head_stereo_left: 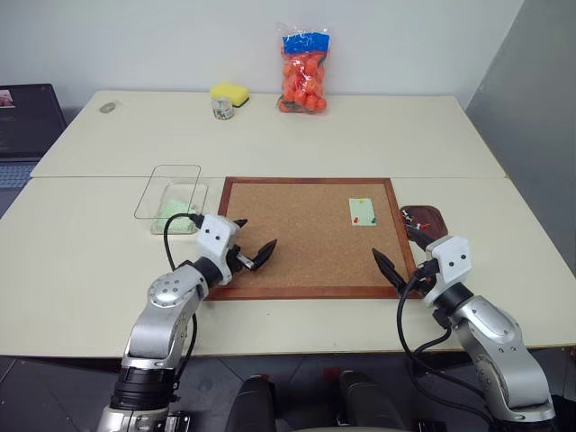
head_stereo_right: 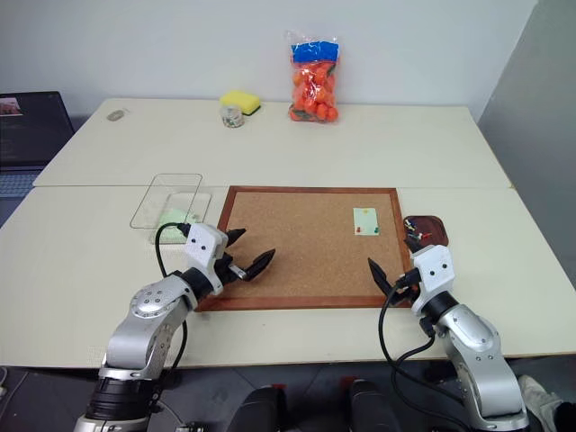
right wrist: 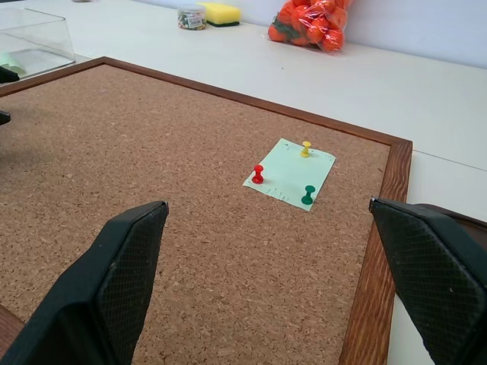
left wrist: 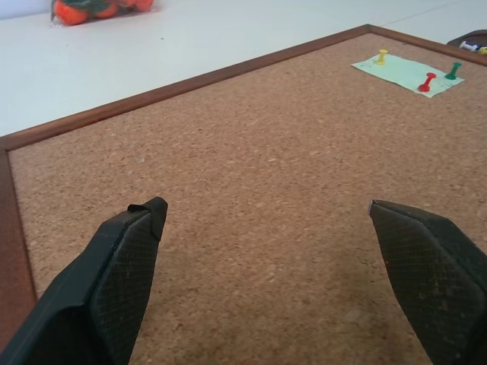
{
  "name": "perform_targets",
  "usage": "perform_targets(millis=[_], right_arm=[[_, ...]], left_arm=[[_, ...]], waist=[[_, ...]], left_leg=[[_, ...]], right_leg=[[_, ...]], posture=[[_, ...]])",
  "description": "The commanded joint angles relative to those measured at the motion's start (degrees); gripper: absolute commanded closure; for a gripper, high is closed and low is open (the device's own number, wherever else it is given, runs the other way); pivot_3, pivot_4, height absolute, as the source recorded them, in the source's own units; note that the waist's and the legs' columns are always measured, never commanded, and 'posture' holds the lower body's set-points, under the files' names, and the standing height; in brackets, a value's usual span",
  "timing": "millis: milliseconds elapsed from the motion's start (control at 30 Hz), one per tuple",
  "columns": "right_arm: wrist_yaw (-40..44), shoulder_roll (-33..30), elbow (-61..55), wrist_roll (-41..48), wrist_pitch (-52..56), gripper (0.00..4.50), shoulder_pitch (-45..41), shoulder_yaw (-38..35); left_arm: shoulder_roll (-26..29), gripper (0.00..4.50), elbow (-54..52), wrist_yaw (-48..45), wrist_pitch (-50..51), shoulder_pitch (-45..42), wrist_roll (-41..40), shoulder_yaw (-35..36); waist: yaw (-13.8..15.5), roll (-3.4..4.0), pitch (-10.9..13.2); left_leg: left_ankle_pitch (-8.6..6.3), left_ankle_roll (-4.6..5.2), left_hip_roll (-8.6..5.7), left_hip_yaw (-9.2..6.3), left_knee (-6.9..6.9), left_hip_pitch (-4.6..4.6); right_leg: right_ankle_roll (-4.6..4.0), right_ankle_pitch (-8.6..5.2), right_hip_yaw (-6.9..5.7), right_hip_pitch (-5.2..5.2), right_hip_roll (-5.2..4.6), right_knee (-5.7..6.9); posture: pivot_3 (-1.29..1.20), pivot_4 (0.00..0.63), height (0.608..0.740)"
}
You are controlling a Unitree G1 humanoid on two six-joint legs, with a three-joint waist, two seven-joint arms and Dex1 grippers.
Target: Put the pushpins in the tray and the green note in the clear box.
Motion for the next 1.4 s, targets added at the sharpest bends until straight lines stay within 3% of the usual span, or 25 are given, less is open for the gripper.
perform_targets(millis=[33,767,833,1400], right_arm=[[0.45,-0.31,-1.05,0.35,-0.93,0.0,-0.81,-0.2],[4.48,-4.41,-7.43,3.18,2.08,0.0,1.35,-0.44],[5.43,-5.42,-9.34,4.36,3.27,0.0,1.84,-0.49],[4.12,-5.17,-8.27,2.9,2.4,0.0,1.53,1.44]], left_arm=[[-0.27,0.0,-3.02,-1.08,-1.73,0.53,-1.04,-0.43],[2.52,0.0,-2.47,-7.91,-1.07,0.0,-3.65,-2.21],[2.9,0.18,-2.22,-8.81,-0.61,-0.77,-4.15,-2.29],[4.49,3.5,6.68,-12.04,-2.23,-7.3,-0.82,-4.65]], waist=[[0.0,0.0,0.0],[0.0,0.01,0.01],[0.0,0.01,0.01],[0.0,0.01,0.01]], left_leg=[[0.0,0.0,0.0,0.0,0.0,0.0],[0.0,0.0,-0.01,0.02,0.0,0.0],[0.0,0.0,0.01,-0.01,0.0,0.01],[0.0,0.0,-0.03,0.03,0.0,0.0]], right_leg=[[0.0,0.0,0.0,0.0,0.0,0.0],[0.0,0.0,0.01,0.0,-0.01,-0.01],[0.0,0.0,-0.01,0.0,0.0,-0.01],[0.0,0.0,-0.04,0.0,0.01,-0.01]], posture=[[0.0,0.15,0.74],[0.0,0.15,0.74],[0.0,0.15,0.74],[0.0,0.15,0.74]])
